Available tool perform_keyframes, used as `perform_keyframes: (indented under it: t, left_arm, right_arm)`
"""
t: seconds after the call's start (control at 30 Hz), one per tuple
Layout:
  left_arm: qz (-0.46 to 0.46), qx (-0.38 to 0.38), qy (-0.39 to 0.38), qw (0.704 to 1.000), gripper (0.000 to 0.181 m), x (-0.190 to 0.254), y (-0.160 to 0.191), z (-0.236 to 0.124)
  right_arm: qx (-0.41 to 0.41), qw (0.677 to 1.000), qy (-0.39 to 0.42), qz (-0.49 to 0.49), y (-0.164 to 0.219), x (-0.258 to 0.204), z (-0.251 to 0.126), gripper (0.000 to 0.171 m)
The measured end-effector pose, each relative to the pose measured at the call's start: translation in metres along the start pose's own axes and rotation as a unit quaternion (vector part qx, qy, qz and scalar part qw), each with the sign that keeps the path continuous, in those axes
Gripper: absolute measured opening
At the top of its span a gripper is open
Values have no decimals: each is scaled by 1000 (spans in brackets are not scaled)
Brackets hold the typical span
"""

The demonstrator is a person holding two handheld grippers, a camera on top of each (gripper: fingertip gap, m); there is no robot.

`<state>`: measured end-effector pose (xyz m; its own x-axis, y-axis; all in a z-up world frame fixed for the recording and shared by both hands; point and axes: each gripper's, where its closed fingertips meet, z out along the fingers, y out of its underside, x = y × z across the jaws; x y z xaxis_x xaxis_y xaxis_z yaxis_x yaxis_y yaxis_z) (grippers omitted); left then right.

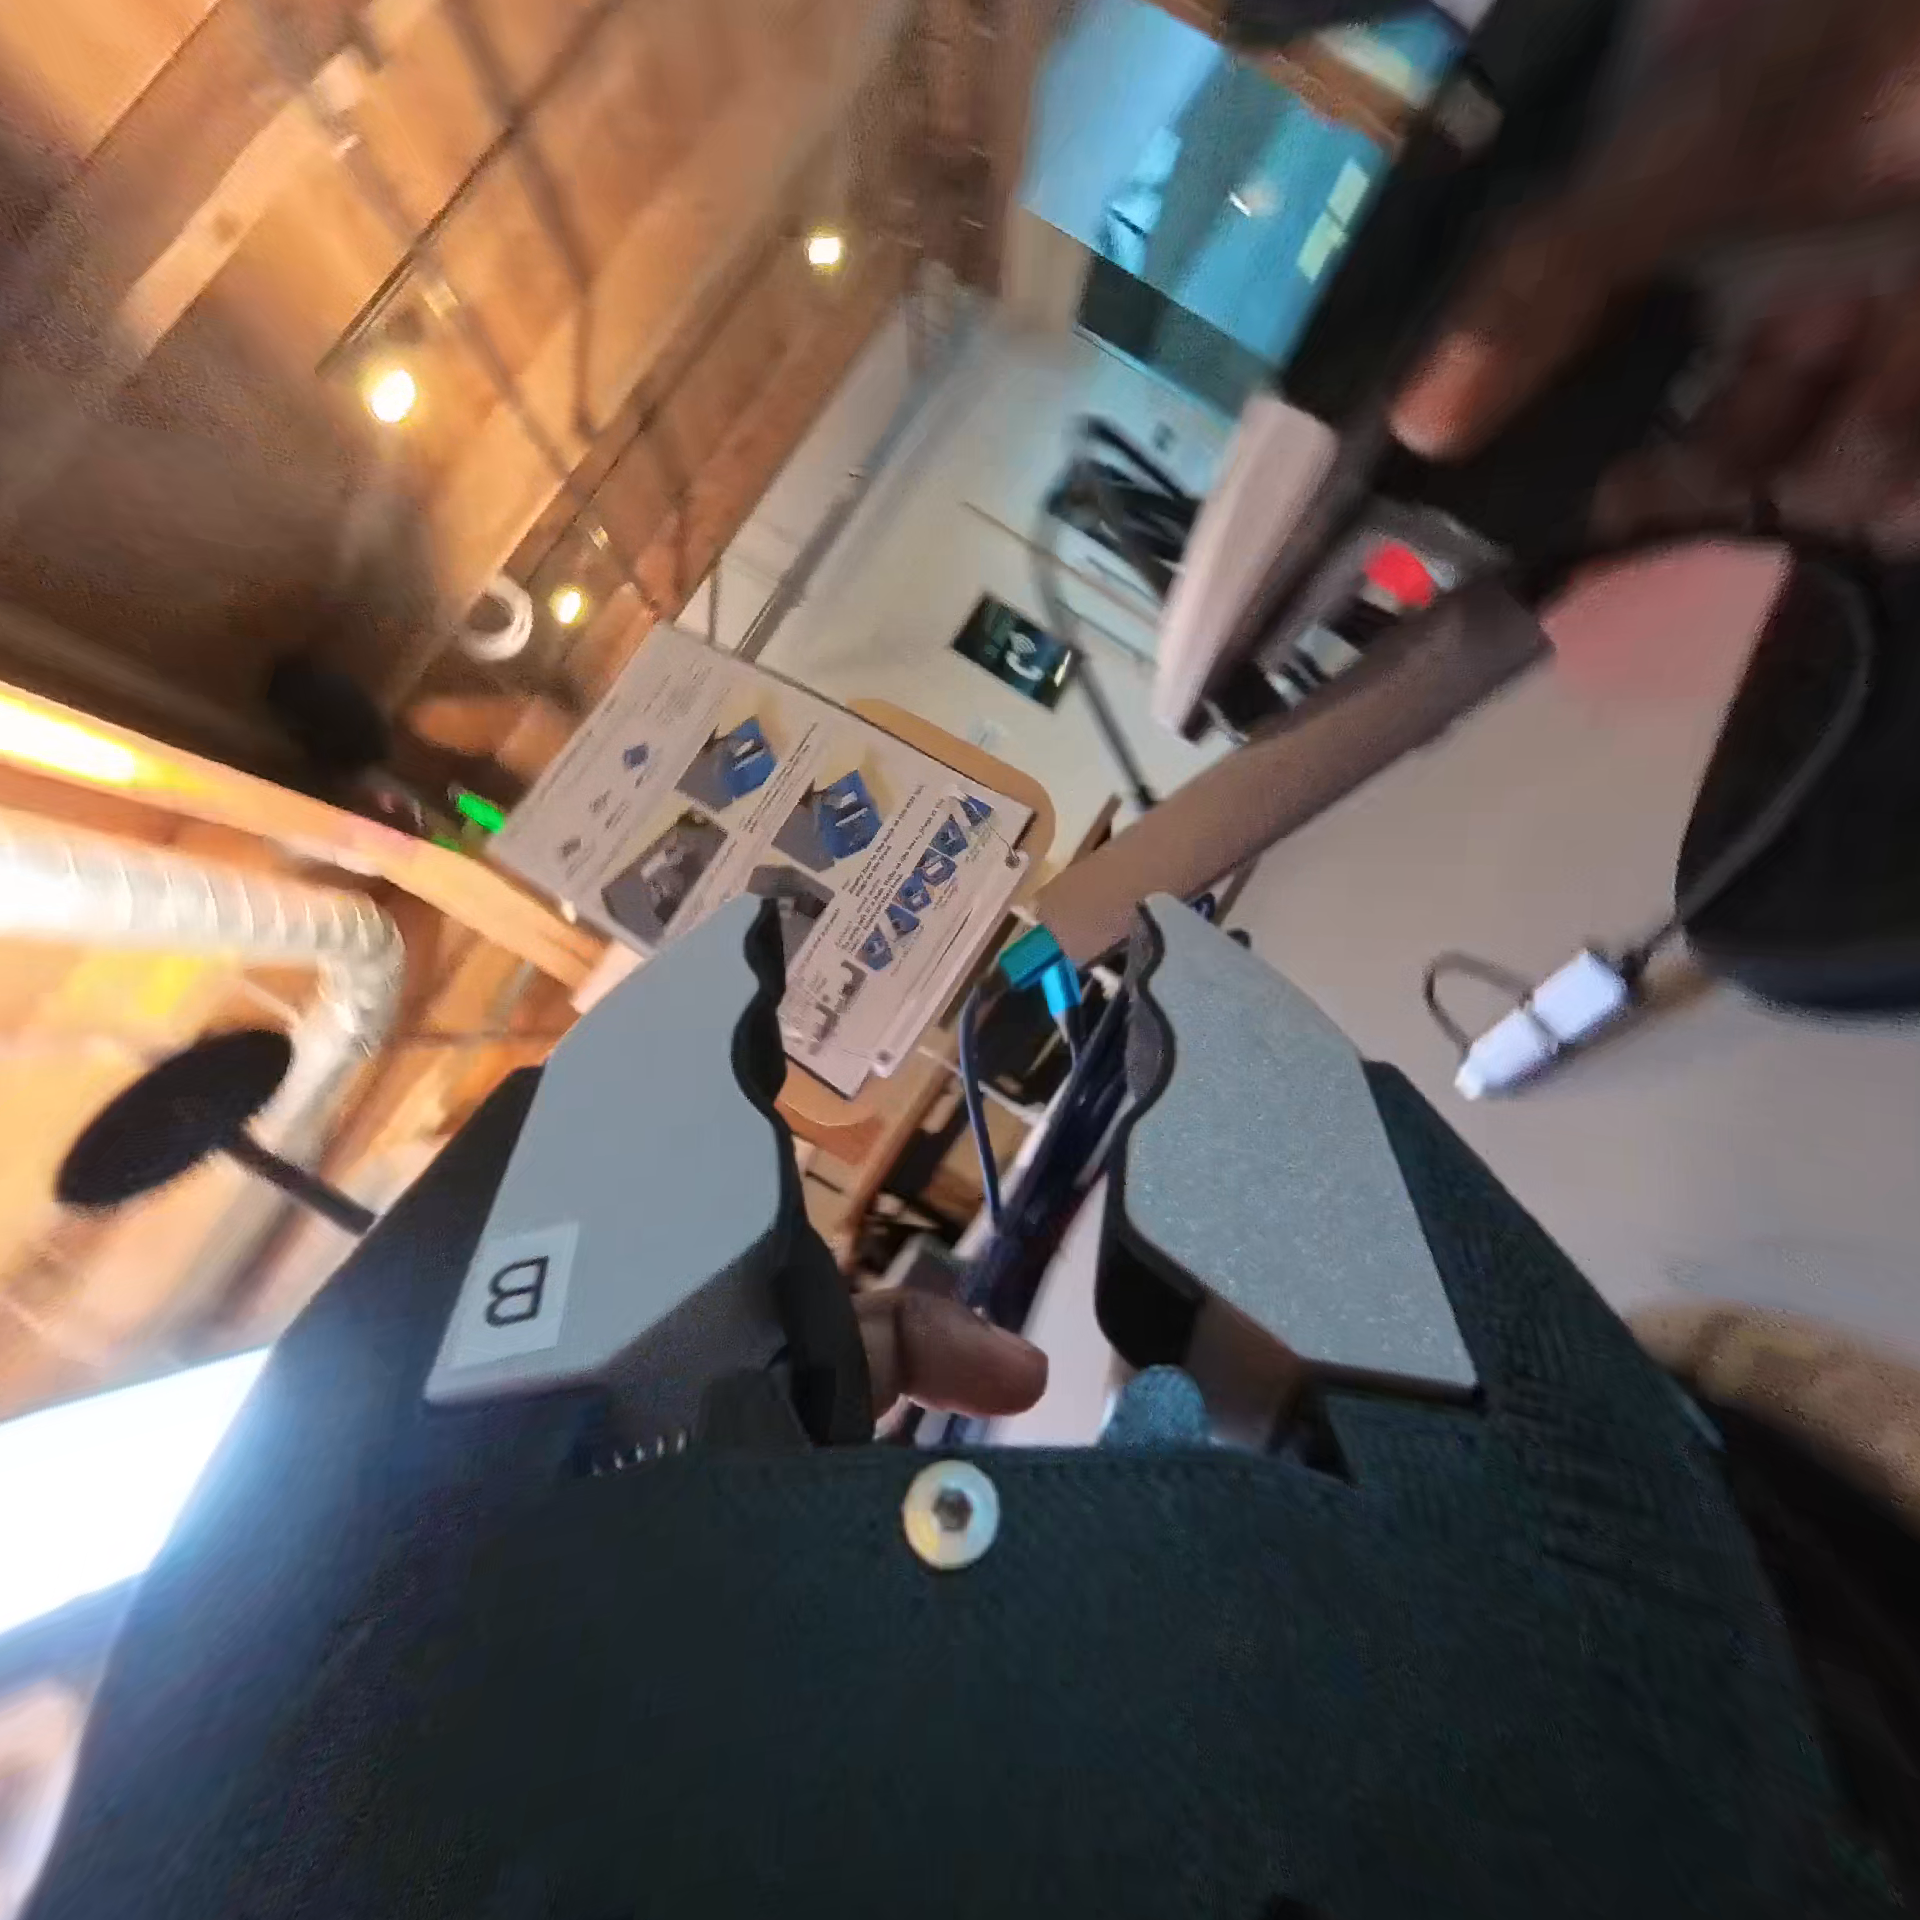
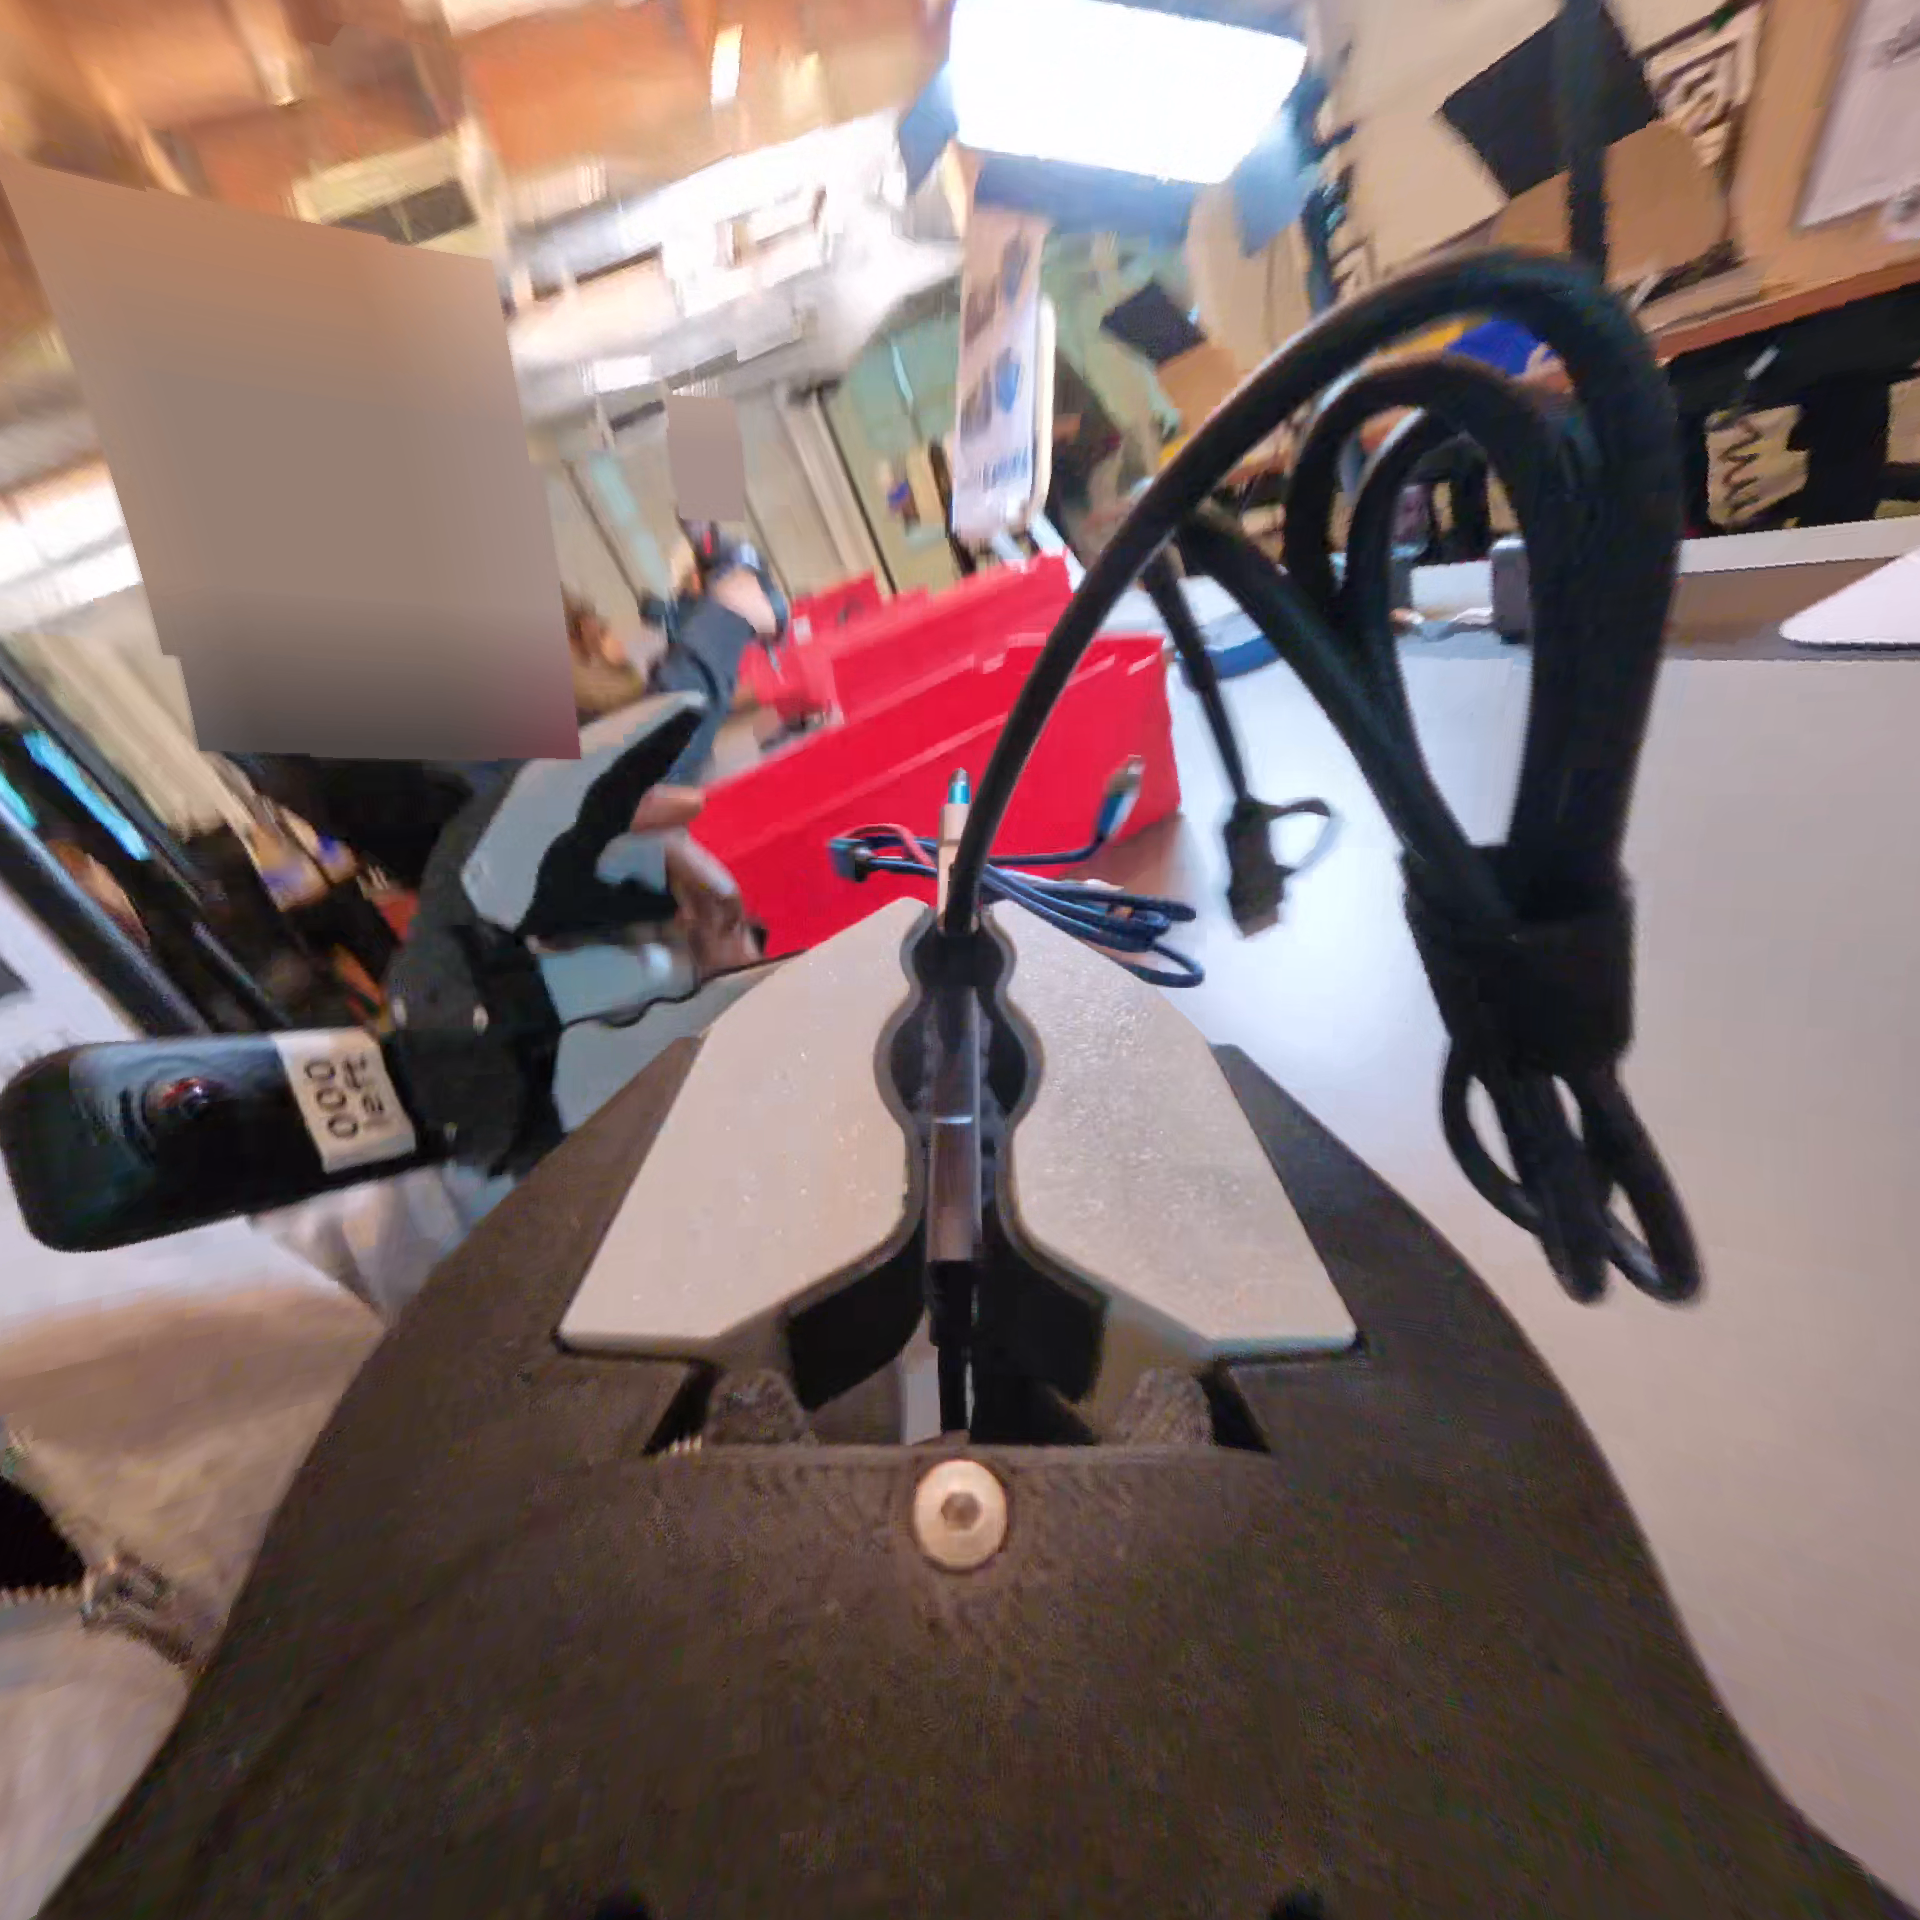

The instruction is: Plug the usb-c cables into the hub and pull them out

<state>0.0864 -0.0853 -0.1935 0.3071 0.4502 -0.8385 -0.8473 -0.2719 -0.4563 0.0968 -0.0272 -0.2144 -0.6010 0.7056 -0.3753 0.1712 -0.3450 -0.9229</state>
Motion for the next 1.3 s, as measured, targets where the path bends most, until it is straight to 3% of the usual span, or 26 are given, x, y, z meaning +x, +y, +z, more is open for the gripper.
perform_keyframes:
  t: [0.07,0.1,0.13,0.2,0.27,0.3,0.33,0.4,0.47,0.53,0.63,0.7,0.83,0.97,1.3]
  left_arm:
    - [-161,12,-21,987,63,-11,-2,-7]
    - [-267,31,-1,963,59,-8,-6,-4]
    - [-377,45,47,924,57,2,-12,0]
    - [-568,31,124,813,57,25,-13,11]
    - [-692,12,178,700,56,46,-13,19]
    - [-725,17,207,657,53,53,-17,20]
    - [-745,20,229,626,52,55,-21,21]
    - [-762,25,264,591,46,59,-27,22]
    - [-762,30,285,581,23,63,-31,21]
    - [-761,52,285,581,14,58,-34,18]
    - [-763,57,285,576,12,57,-32,15]
    - [-757,58,277,589,11,57,-32,14]
    - [-761,61,270,586,10,55,-28,13]
    - [-749,54,276,600,11,60,-31,12]
    - [-764,22,277,583,11,68,-26,15]
  right_arm:
    - [56,997,-4,54,-10,7,-5,6]
    - [85,993,-13,84,-14,9,-7,6]
    - [114,986,-31,116,-17,8,-9,6]
    - [167,966,-82,181,-22,4,-11,6]
    - [200,943,-126,236,-22,0,-12,6]
    - [205,936,-136,251,-19,-2,-11,6]
    - [202,935,-139,256,-15,-4,-8,6]
    - [184,942,-140,244,-8,-11,-1,6]
    - [159,954,-136,216,-3,-18,7,6]
    - [141,962,-133,192,1,-24,12,6]
    - [120,964,-136,193,4,-27,14,6]
    - [117,962,-141,202,3,-28,13,6]
    - [122,958,-139,219,5,-24,7,17]
    - [94,975,-117,164,11,-29,13,7]
    - [66,984,-90,137,10,-19,14,5]
